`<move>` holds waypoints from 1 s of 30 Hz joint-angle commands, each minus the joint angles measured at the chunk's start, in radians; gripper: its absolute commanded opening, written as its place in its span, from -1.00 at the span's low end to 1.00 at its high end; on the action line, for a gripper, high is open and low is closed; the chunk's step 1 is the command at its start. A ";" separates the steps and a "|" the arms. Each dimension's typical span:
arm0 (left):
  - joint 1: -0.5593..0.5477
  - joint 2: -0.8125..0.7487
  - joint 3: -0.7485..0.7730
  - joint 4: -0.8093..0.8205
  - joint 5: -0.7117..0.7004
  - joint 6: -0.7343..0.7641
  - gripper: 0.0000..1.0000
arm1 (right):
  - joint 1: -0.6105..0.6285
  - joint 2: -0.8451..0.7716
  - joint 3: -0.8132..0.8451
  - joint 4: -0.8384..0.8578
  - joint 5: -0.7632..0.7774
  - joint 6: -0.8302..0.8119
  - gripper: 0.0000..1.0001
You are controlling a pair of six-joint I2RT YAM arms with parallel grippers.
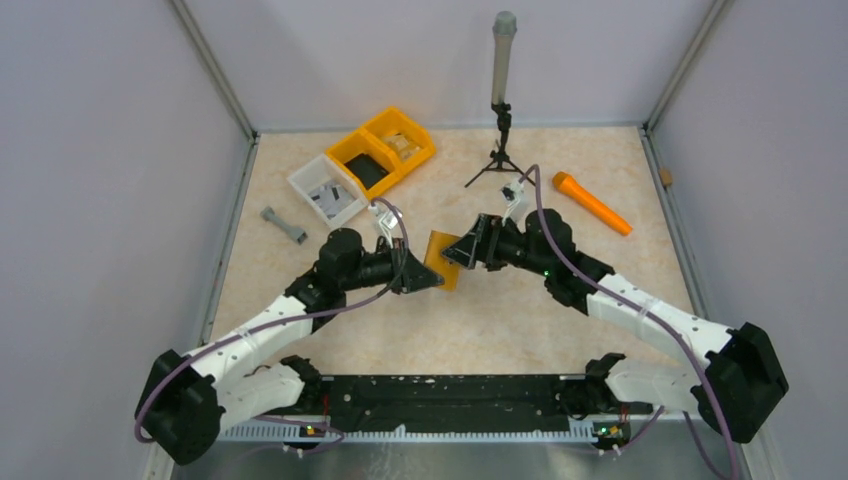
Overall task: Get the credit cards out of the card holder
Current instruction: Open the card holder.
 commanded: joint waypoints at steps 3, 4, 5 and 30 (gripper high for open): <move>-0.153 -0.045 0.136 -0.235 -0.446 0.174 -1.00 | 0.086 0.019 0.086 -0.107 0.197 -0.066 0.39; -0.167 -0.032 0.147 -0.241 -0.466 0.180 -1.00 | 0.093 0.030 0.095 -0.111 0.201 -0.068 0.33; -0.176 -0.025 0.154 -0.256 -0.482 0.184 -1.00 | 0.098 0.037 0.104 -0.120 0.209 -0.072 0.27; -0.224 -0.023 0.167 -0.289 -0.556 0.191 -1.00 | 0.157 0.117 0.146 -0.103 0.243 -0.060 0.40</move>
